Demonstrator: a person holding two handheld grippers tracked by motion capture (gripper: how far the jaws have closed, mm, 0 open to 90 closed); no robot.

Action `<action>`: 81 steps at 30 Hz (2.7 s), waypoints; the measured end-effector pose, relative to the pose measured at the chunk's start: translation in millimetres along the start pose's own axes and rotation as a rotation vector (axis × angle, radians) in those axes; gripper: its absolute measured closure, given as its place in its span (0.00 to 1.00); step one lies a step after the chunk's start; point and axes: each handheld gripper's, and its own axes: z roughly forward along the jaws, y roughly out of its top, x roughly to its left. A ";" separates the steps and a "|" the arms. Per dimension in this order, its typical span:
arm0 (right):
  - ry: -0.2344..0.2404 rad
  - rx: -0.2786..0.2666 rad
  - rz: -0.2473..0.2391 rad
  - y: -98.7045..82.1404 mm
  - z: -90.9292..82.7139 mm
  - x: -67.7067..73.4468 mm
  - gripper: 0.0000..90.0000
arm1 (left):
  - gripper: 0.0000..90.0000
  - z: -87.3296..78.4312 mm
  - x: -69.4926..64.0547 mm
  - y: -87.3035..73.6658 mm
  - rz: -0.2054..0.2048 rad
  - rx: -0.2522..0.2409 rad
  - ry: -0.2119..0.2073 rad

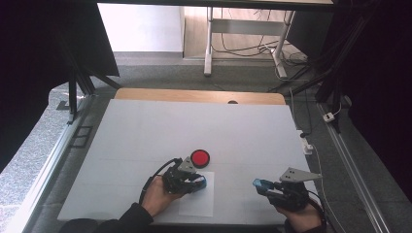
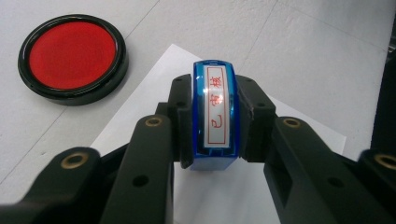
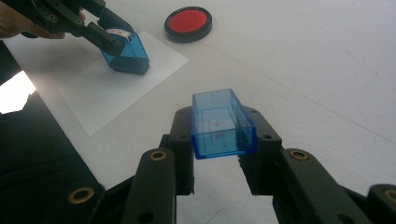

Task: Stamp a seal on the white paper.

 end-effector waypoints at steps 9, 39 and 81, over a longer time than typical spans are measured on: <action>0.003 0.001 0.001 0.0 0.2 -0.1 0.76 | 0.78 0.7 -2.1 0.5 0.002 0.010 0.010; 0.002 0.010 -0.004 0.2 0.9 0.6 0.76 | 0.78 2.6 1.4 -2.1 -0.024 -0.007 -0.009; 0.004 0.002 -0.003 -0.2 0.1 0.0 0.76 | 0.78 -27.0 9.9 9.8 -0.050 -0.071 -0.065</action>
